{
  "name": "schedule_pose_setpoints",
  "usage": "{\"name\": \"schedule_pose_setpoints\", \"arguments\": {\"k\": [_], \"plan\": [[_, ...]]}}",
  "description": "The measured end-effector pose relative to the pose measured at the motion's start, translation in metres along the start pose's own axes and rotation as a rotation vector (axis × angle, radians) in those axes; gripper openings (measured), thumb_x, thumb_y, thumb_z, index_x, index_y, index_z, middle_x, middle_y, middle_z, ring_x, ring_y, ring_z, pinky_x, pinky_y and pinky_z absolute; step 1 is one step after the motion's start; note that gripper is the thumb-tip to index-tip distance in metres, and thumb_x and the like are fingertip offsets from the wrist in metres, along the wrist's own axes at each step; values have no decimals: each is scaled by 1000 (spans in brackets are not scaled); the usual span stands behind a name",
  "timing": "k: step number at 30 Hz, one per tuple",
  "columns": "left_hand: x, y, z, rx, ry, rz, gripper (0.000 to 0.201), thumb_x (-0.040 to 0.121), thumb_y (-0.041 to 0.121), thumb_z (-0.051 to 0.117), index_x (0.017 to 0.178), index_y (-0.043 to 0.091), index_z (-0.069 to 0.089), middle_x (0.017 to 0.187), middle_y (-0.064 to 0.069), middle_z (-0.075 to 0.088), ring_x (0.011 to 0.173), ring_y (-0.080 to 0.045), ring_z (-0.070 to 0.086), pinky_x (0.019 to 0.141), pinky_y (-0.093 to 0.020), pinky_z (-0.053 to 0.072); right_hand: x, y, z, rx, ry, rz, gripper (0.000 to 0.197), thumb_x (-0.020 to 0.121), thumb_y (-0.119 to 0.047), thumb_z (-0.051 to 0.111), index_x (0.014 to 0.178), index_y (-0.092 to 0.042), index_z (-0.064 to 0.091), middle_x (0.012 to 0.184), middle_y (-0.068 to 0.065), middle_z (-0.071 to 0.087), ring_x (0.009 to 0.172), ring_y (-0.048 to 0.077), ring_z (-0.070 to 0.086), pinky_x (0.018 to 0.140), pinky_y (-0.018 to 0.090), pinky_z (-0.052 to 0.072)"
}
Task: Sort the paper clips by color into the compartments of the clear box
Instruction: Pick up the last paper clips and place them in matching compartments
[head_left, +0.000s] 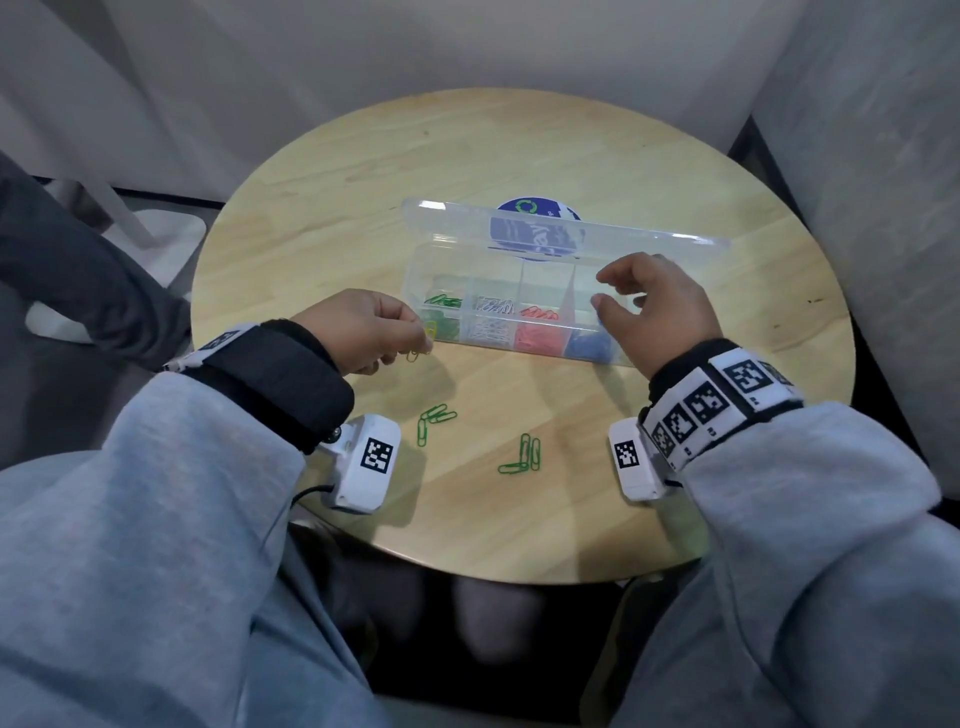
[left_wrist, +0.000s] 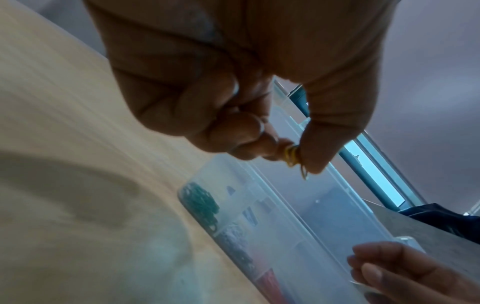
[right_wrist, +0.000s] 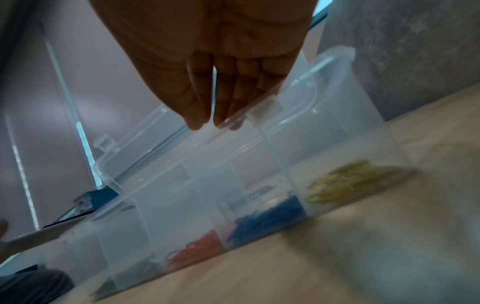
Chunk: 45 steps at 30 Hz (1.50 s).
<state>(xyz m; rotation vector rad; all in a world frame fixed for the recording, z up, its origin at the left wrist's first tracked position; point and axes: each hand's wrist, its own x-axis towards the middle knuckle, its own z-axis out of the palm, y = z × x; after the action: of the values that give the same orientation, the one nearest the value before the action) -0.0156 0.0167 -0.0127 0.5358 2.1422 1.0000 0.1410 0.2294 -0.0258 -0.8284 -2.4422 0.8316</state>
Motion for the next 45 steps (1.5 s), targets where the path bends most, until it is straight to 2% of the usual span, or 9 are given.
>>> {"name": "schedule_pose_setpoints", "arguments": {"k": [3,7,11,18,25,28,33,38,45], "plan": [[-3,7,3,-6,13,72,22,75,12,71,59,17,56,49,5,45,48,-10,37,49,-21,31,-5,-17,2,82,-35,-4,12,88,-13,57,97,-16,64,86,-7,59,78,7,54,77,11,44],[-13,22,20,37,-16,229,23,78,12,71,61,22,59,43,15,49,42,1,40,51,-16,34,-23,-40,14,519,-637,195,33,85,9,52,93,-23,55,82,-3,60,78,18,63,82,31,55],[-22,32,45,23,-132,338,17,78,12,71,68,22,63,43,13,50,45,1,44,54,-13,39,-32,-49,18,720,-938,181,38,69,13,59,97,-11,51,84,2,61,71,6,67,65,18,55],[-13,26,33,26,-3,325,16,79,20,73,79,30,61,57,10,49,51,-4,43,56,-20,35,-23,-39,2,654,-743,383,30,83,18,46,71,-9,51,65,10,51,51,15,53,44,15,46],[-8,2,13,799,10,-113,19,78,33,66,93,23,60,76,8,51,79,-17,52,58,-24,35,6,-9,-47,-99,-165,210,21,86,-6,48,90,-21,61,91,0,64,78,17,61,76,27,45],[-7,-1,19,873,-20,-154,18,79,25,64,95,21,57,74,7,48,78,-18,50,52,-22,31,6,3,-40,-253,-235,245,42,88,-6,45,128,-19,53,124,2,58,109,18,55,90,26,41],[-3,-9,25,928,-129,-165,38,75,18,67,104,25,44,82,3,55,75,-20,53,53,-24,36,4,1,-35,-326,-306,261,52,90,-8,44,140,-22,39,146,4,41,124,22,50,90,26,39],[0,-11,27,894,-175,-97,42,74,17,71,102,27,42,99,-3,60,82,-24,56,69,-30,44,-4,-19,-34,-295,-292,68,26,86,-10,49,108,-18,60,109,0,56,100,19,57,77,22,39],[1,-12,32,895,-177,10,31,74,22,73,93,26,48,94,3,49,82,-19,48,69,-24,36,-32,-39,4,-461,-752,-36,4,83,-25,60,84,-25,57,70,-14,48,75,11,50,69,22,39]]}}
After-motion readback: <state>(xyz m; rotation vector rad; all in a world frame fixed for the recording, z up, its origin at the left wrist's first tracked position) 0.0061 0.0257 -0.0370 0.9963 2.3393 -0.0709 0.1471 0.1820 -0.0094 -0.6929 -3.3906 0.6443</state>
